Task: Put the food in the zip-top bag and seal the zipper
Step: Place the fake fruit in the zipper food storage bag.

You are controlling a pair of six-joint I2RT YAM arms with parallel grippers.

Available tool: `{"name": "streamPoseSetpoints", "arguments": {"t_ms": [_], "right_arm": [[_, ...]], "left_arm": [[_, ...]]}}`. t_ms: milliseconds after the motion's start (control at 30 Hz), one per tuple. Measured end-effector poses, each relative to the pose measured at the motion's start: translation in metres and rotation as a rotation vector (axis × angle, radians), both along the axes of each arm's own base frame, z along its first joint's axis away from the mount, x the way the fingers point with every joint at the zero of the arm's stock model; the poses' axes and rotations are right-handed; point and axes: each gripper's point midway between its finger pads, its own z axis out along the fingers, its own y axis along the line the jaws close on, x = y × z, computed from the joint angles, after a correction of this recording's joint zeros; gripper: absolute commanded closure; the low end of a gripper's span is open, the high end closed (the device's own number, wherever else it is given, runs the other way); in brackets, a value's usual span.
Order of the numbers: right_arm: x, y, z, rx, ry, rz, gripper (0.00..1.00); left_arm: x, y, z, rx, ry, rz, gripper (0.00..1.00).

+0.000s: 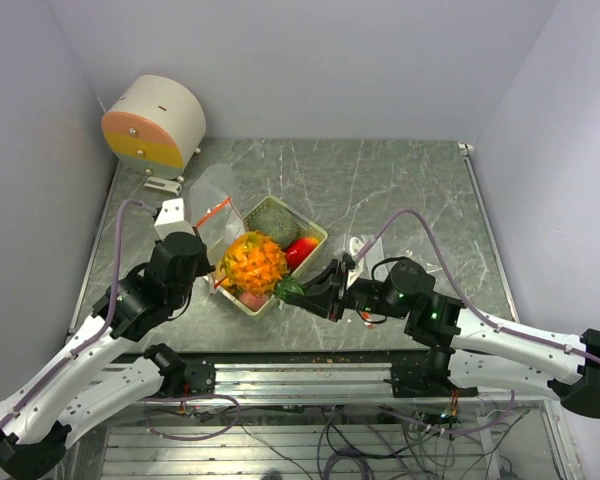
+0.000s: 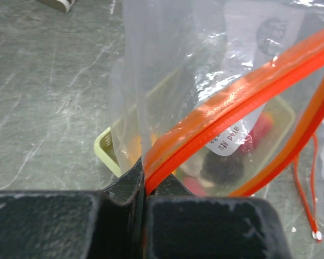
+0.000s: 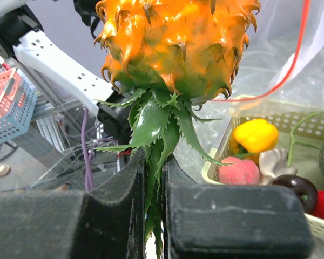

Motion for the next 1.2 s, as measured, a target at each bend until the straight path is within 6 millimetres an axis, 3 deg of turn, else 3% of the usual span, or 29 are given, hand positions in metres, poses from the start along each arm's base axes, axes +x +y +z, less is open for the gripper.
{"name": "streamPoseSetpoints", "arguments": {"t_ms": [333, 667, 933, 1200], "right_arm": [[0.013, 0.018, 0.013, 0.097, -0.011, -0.028, 1.0], [0.044, 0.037, -0.023, 0.039, 0.016, -0.15, 1.0], [0.084, 0.02, -0.057, -0.108, 0.016, -0.387, 1.0], [0.086, 0.02, -0.057, -0.19, -0.046, -0.47, 1.0]], "left_arm": [[-0.003, -0.014, 0.017, -0.106, -0.067, -0.073, 0.93], [-0.011, -0.018, 0.031, -0.171, -0.112, -0.116, 0.93], [-0.012, -0.024, 0.029, -0.177, -0.099, -0.146, 0.93], [-0.001, -0.039, 0.018, -0.143, -0.045, -0.171, 0.93]]}}
